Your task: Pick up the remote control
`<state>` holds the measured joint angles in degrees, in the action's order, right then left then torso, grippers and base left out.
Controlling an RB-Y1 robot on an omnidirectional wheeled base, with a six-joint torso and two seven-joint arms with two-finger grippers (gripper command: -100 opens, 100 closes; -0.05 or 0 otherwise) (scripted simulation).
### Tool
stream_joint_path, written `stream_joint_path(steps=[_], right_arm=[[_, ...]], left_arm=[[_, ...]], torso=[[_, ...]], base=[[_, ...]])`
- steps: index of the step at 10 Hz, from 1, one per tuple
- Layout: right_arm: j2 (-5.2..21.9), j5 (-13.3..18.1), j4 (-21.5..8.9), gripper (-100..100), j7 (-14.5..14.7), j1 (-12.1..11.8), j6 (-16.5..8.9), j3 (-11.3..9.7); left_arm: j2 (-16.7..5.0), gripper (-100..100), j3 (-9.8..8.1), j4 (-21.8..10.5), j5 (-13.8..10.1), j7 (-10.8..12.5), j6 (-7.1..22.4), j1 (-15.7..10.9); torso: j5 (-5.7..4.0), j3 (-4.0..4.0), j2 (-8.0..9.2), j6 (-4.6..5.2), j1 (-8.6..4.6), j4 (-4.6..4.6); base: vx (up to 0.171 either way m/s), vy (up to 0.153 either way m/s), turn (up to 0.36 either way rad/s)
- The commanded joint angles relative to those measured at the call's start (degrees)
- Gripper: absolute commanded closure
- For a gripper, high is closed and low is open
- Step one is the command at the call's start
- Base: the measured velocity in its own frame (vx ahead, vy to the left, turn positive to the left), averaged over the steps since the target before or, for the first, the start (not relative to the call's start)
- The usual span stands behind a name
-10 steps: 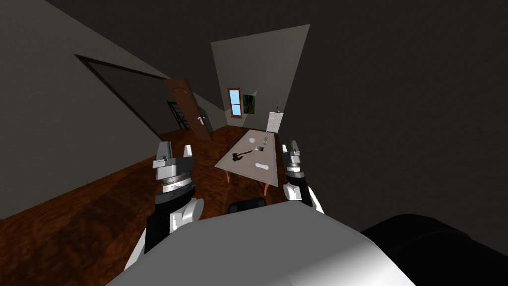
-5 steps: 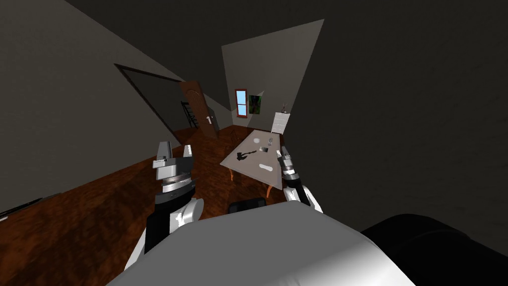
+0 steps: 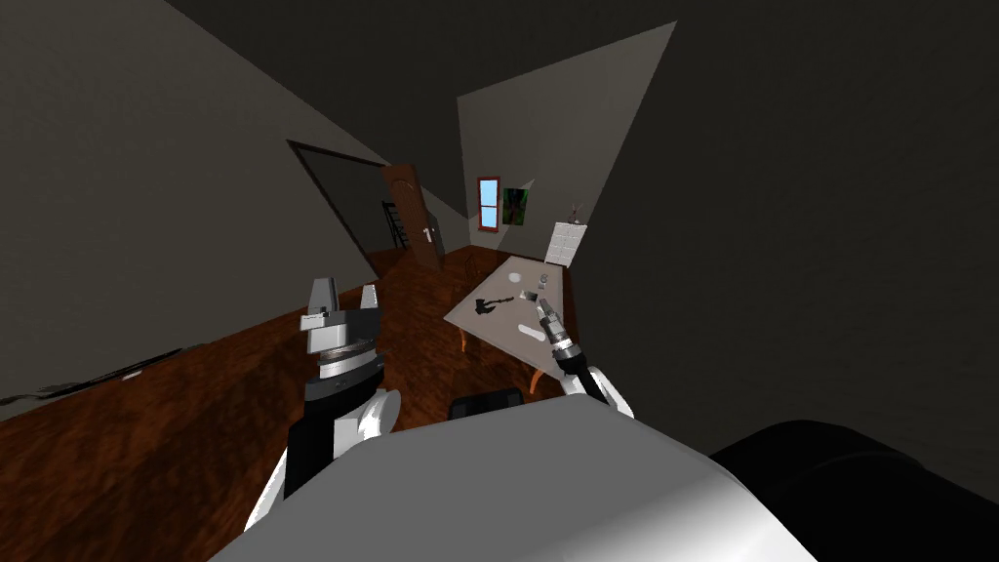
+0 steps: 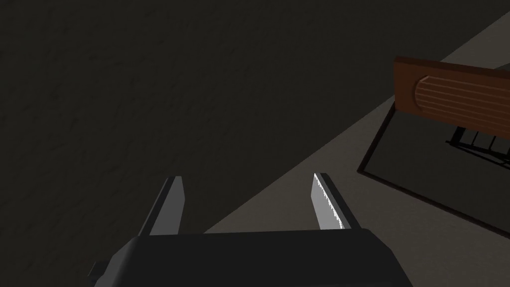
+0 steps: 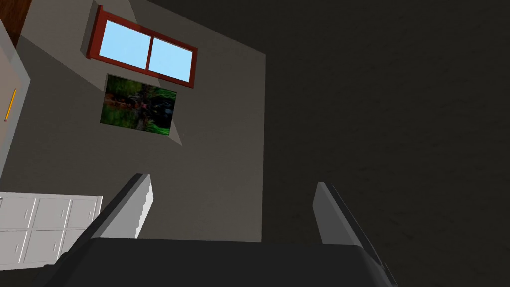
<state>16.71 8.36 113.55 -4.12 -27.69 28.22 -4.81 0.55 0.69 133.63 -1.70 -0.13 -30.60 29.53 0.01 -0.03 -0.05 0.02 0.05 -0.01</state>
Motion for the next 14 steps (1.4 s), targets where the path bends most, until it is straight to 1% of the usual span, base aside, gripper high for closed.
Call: stream_joint_path(steps=[1,2,3,4,5,6,7,8,9,10,11,12,13,14], right_arm=[[0.02,0.4,-2.13,-100,0.29,0.34,0.55,-0.38],[2.13,1.98,-3.92,-100,0.0,0.32,0.38,-1.57],[2.13,1.98,-5.06,-100,0.0,0.32,0.38,-1.57],[4.28,3.61,-6.59,-100,-0.3,0.3,0.19,-2.8],[4.28,3.61,-8.1,-100,-0.3,0.3,0.19,-2.8],[6.45,5.31,-9.75,-100,-0.61,0.28,-0.01,-4.07],[6.45,5.31,-11.05,-100,-0.61,0.28,-0.01,-4.07],[8.63,7.05,-12.58,-100,-0.93,0.28,-0.22,-5.37],[8.63,7.05,-14.14,-100,-0.93,0.28,-0.22,-5.37],[8.63,7.05,-14.48,-100,-0.93,0.28,-0.22,-5.37],[10.81,8.84,-15.95,-100,-1.26,0.28,-0.44,-6.7],[10.81,8.84,-17.72,-100,-1.26,0.28,-0.44,-6.7],[12.97,10.65,-19.8,-100,-1.6,0.3,-0.67,-8.05],[12.97,10.65,-20.53,-100,-1.6,0.3,-0.67,-8.05]], left_arm=[[0.0,0,0.0,0.0,0.0,0.0,0.0,0.0],[0.0,0,0.0,0.0,0.0,0.0,0.0,0.0],[0.0,0,0.01,0.0,0.0,0.0,0.0,-0.01],[0.0,0,0.0,0.0,0.0,0.0,0.0,0.0],[0.0,0,0.0,0.0,0.0,0.0,0.0,-0.01],[0.0,0,0.0,0.0,0.0,0.0,0.0,0.0],[0.0,0,0.0,0.0,0.0,0.0,0.0,-0.01],[0.0,0,0.0,0.0,0.0,0.0,0.0,0.0],[0.0,0,0.0,0.0,0.0,0.0,0.0,0.0],[0.0,0,0.0,0.0,0.0,0.0,0.0,0.0],[0.0,0,0.0,0.0,0.0,0.0,0.0,0.0],[0.0,0,0.0,0.0,0.0,0.0,0.0,-0.01],[0.0,0,0.0,0.0,0.0,0.0,0.0,0.0],[0.0,0,0.0,0.0,0.0,0.0,0.0,-0.01]], torso=[[0.0,0.0,0.0,0.0,0.0,0.0],[0.0,0.01,0.03,0.01,-0.03,0.01],[0.0,0.02,0.03,-0.04,-0.01,0.01],[0.0,0.02,0.04,0.01,-0.03,0.01],[0.0,0.01,0.02,-0.03,-0.02,0.01],[0.0,0.0,0.01,0.0,-0.02,0.0],[0.0,0.0,0.0,-0.02,0.0,0.0],[0.0,0.01,0.01,0.01,-0.01,0.0],[0.0,0.02,0.03,-0.02,0.0,0.01],[0.0,0.02,0.03,0.02,-0.01,0.01],[0.0,0.03,0.05,0.03,-0.03,0.01],[0.0,0.02,0.02,-0.03,-0.01,0.01],[0.0,0.01,0.02,0.03,-0.03,0.01],[0.01,0.01,0.0,-0.03,-0.01,0.01]], base=[[0.005,0.003,-0.017],[0.005,0.016,0.241],[0.007,0.007,0.131],[0.011,0.013,0.206],[0.012,0.01,0.14],[0.015,0.018,0.246],[0.01,0.011,0.129],[0.007,0.018,0.228],[0.009,0.011,0.143],[0.006,0.004,0.01],[0.008,0.017,0.274],[0.01,0.007,0.155],[0.014,0.016,0.294],[0.013,0.005,0.122]])
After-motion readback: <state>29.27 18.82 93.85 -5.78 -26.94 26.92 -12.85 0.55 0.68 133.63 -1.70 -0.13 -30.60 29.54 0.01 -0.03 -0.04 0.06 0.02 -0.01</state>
